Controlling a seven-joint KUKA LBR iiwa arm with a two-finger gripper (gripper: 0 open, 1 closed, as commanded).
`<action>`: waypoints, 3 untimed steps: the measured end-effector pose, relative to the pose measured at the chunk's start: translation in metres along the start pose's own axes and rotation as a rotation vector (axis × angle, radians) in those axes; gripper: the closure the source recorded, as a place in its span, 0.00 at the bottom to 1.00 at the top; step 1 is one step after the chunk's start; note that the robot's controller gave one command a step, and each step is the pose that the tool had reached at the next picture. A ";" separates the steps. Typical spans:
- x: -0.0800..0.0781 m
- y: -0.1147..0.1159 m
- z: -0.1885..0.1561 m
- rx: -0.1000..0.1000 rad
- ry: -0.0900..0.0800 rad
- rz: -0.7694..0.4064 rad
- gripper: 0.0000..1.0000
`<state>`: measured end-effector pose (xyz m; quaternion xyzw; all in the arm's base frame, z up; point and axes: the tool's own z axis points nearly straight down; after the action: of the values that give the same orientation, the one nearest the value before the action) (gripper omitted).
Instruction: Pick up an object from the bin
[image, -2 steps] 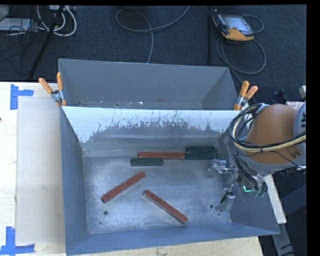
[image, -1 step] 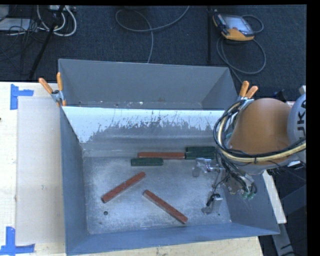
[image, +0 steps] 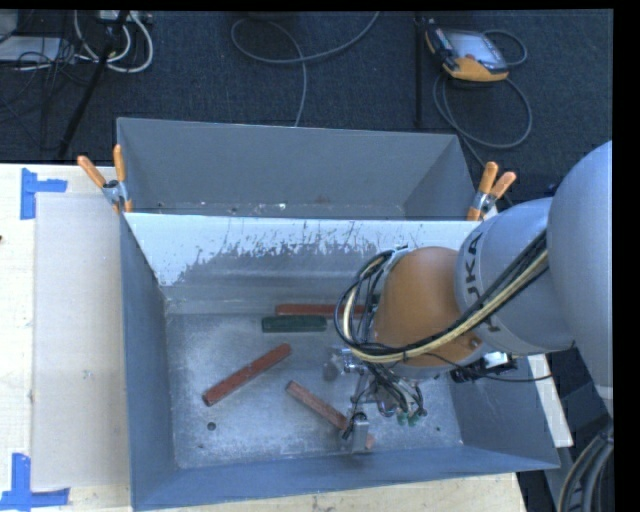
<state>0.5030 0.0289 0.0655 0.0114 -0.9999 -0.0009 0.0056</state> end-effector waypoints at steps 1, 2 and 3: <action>0.011 0.008 -0.017 0.001 -0.007 0.054 0.00; 0.011 0.008 -0.017 0.002 -0.007 0.050 1.00; 0.011 0.008 -0.017 0.002 -0.008 0.048 0.00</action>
Offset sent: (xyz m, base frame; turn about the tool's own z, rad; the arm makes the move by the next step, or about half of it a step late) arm -0.0104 0.0074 0.0180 0.0545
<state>0.4920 0.0369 0.0828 -0.0127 -0.9999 0.0003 0.0018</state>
